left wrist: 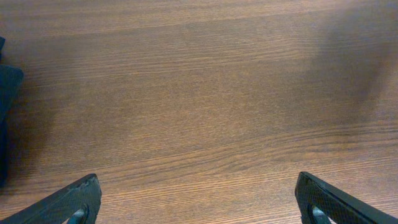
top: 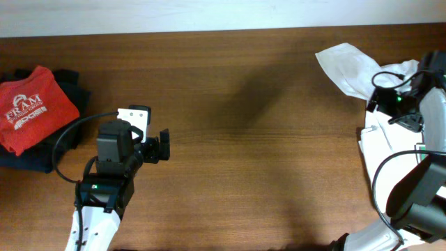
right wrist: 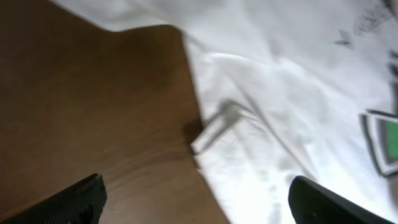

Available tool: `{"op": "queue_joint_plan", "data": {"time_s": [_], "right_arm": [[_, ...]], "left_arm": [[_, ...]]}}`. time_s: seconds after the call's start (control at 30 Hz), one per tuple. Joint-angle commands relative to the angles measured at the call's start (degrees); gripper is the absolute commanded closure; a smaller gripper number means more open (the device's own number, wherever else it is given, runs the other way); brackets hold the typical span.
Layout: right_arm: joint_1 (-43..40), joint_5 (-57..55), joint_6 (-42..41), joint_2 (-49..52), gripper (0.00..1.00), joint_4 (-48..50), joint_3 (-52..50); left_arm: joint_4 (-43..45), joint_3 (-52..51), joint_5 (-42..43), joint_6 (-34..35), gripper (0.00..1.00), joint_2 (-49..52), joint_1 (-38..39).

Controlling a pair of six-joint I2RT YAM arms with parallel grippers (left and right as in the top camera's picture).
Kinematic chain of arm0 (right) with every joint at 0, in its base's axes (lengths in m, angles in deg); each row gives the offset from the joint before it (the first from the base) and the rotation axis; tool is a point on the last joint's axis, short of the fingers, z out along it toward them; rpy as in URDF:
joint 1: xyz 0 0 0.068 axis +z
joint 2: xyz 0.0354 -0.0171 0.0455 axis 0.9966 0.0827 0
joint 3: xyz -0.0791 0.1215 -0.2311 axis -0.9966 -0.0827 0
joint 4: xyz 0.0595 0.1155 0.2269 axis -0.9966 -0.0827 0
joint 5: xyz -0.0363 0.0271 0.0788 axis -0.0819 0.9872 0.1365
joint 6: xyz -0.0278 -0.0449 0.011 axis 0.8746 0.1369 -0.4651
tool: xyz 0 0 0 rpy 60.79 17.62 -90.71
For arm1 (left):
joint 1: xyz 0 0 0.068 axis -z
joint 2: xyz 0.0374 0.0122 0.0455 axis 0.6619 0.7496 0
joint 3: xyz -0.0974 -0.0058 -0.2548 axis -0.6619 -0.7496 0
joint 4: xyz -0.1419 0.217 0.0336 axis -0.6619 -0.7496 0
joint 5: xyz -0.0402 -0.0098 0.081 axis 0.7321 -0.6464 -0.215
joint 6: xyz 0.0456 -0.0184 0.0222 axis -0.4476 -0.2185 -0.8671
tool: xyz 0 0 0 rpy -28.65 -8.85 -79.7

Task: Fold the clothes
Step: 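Drag the white T-shirt leftward to the table center with the right gripper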

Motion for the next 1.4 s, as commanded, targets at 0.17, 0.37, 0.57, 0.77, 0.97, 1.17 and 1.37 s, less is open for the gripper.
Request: {"op": "queue_joint_plan", "data": {"time_s": [0.17,0.37,0.57,0.77,0.97,1.17,1.37], "right_arm": [[-3.0,-5.7,1.3,0.0,0.23,9.4,-15.6],[-3.0,-7.1,1.3,0.0,0.36,19.1,-23.5],[-2.9,-4.8,1.3,0.0,0.96,18.0,-23.7],[0.6,17.7,4.2,0.0,0.96,7.4,-12.9],[25.9,20.6,1.7,0.0,0.96,7.2,1.9],[45.3,13.4,-3.0,0.0,0.01,22.4,2.8],[41.1,1.8,-3.1,-0.6,0.01,12.7,2.8]], "left_arm": [[0.2,1.3,0.7,-0.7,0.01,0.0,0.2],[0.1,1.3,0.7,-0.7,0.01,0.0,0.2],[0.1,1.3,0.7,-0.7,0.01,0.0,0.2],[0.2,1.3,0.7,-0.7,0.01,0.0,0.2],[0.3,1.3,0.7,-0.7,0.01,0.0,0.2],[1.5,1.3,0.6,-0.7,0.01,0.0,0.2],[1.9,1.3,0.7,-0.7,0.01,0.0,0.2]]}}
